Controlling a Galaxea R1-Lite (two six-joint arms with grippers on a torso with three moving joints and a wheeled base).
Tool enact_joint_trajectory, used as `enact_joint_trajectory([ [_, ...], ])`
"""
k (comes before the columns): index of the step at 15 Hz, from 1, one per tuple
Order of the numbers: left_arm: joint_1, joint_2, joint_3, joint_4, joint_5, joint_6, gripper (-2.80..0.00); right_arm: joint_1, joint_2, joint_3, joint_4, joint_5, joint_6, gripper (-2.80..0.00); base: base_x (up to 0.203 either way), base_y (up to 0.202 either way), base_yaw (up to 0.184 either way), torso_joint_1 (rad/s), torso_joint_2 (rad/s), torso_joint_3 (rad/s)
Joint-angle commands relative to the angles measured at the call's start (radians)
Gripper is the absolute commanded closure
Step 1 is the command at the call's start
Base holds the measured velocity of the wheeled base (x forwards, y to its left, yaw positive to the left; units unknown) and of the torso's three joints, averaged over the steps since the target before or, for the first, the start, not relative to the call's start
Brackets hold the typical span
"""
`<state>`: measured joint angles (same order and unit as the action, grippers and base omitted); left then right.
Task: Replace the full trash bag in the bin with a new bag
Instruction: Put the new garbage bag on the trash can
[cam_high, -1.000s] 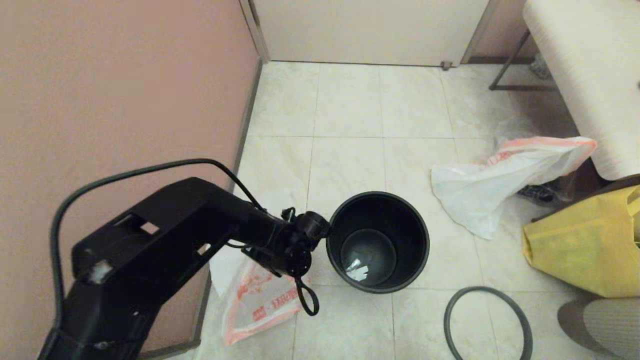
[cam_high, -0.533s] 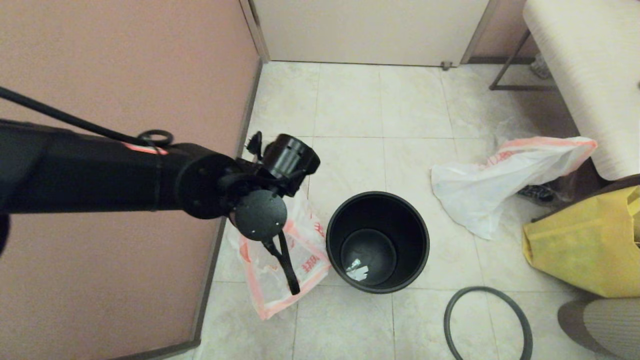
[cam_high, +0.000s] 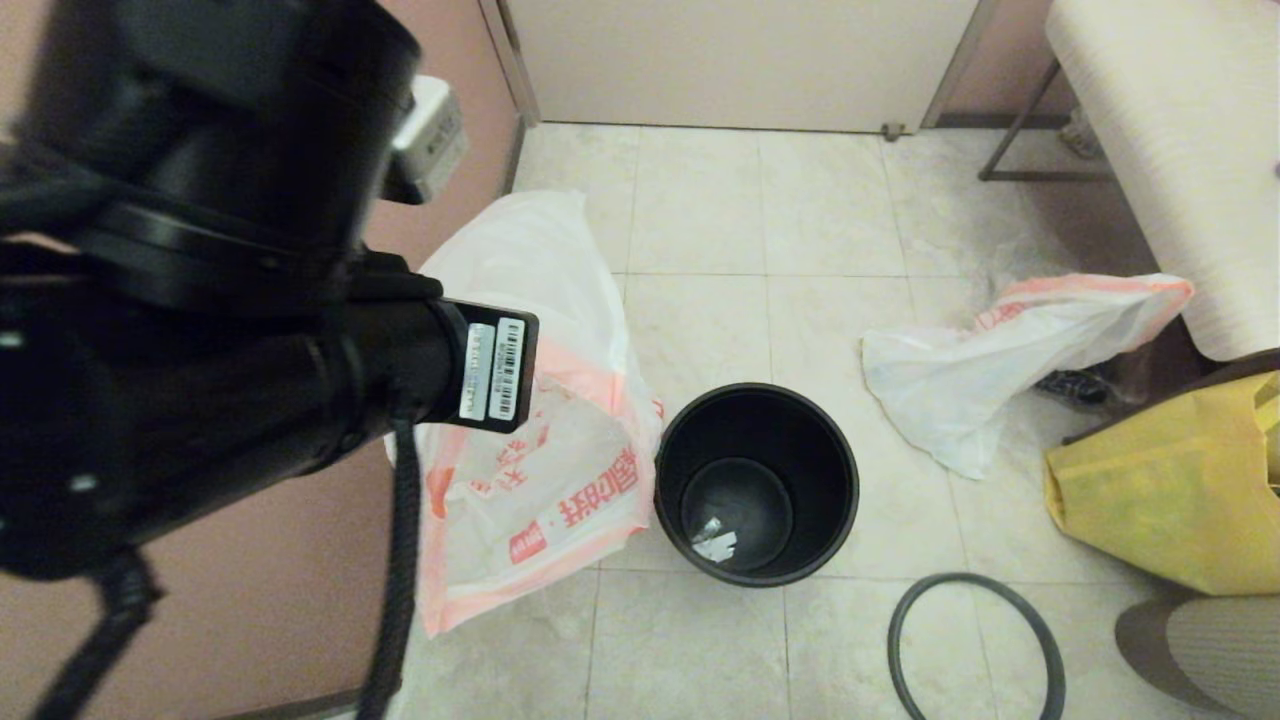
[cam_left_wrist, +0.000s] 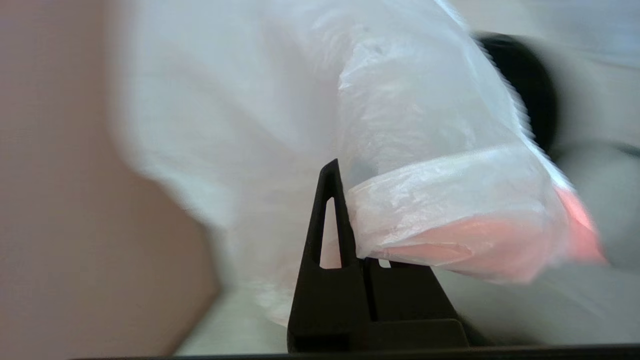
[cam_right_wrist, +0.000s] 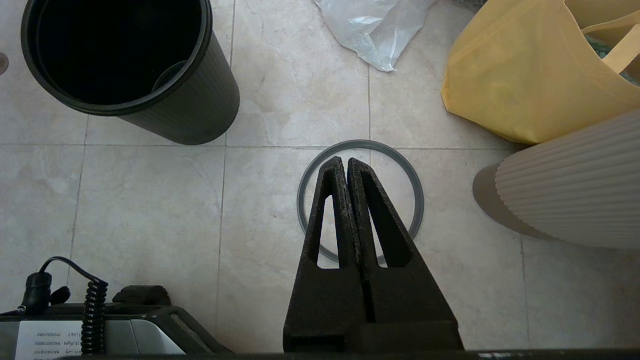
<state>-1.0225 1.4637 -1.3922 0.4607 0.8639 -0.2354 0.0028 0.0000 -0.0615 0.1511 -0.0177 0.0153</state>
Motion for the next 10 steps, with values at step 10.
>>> enact_joint_trajectory([
  [10,-0.282,-0.053,-0.069,0.033,-0.189,-0.005,0.00,0.000,0.002,0.000,0.001,0.001,0.000,0.00,0.000,0.000,0.000,0.000,0.00,0.000],
])
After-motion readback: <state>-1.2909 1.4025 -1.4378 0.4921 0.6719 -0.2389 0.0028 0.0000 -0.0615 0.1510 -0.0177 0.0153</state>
